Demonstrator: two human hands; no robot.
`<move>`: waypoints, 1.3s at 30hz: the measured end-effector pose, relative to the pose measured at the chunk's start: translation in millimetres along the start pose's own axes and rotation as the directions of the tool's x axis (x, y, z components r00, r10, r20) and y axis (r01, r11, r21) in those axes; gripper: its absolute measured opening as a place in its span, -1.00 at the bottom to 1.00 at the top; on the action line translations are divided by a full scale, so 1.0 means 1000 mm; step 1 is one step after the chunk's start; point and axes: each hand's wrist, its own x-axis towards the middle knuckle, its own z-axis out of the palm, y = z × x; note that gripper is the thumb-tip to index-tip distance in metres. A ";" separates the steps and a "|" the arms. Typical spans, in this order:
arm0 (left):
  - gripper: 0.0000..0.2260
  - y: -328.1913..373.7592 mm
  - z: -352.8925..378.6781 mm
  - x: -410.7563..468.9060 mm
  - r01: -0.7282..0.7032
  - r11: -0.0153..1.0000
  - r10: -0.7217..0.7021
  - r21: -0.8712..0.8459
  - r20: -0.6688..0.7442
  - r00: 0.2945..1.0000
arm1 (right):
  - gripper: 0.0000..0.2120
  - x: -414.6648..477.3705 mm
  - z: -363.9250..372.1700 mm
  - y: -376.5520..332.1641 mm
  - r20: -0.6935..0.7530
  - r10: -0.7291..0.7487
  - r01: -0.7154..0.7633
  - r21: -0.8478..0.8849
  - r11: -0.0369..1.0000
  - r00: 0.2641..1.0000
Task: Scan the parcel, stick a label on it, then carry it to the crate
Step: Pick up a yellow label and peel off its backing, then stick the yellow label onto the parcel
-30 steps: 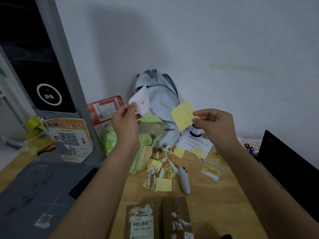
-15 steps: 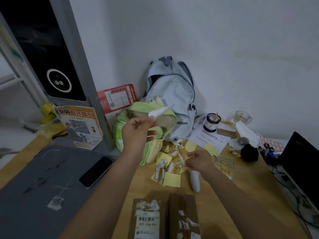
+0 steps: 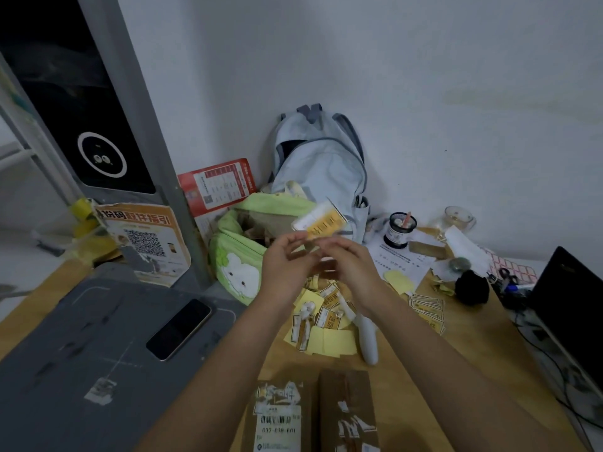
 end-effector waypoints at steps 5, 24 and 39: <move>-0.62 0.000 0.009 -0.023 -0.219 0.968 0.183 0.123 0.255 0.950 | -0.87 -0.010 0.002 -0.012 -0.156 -0.162 0.147 -0.104 0.984 0.974; -0.81 -0.031 -0.009 -0.039 -0.167 0.962 0.152 0.216 0.084 0.985 | -0.72 -0.060 -0.049 -0.002 -0.079 -0.192 0.125 -0.515 0.848 0.978; -0.79 -0.070 0.002 -0.031 -0.017 0.987 0.010 0.161 0.044 0.999 | -0.67 -0.064 -0.061 0.041 -0.118 -0.052 0.002 -0.389 0.921 0.992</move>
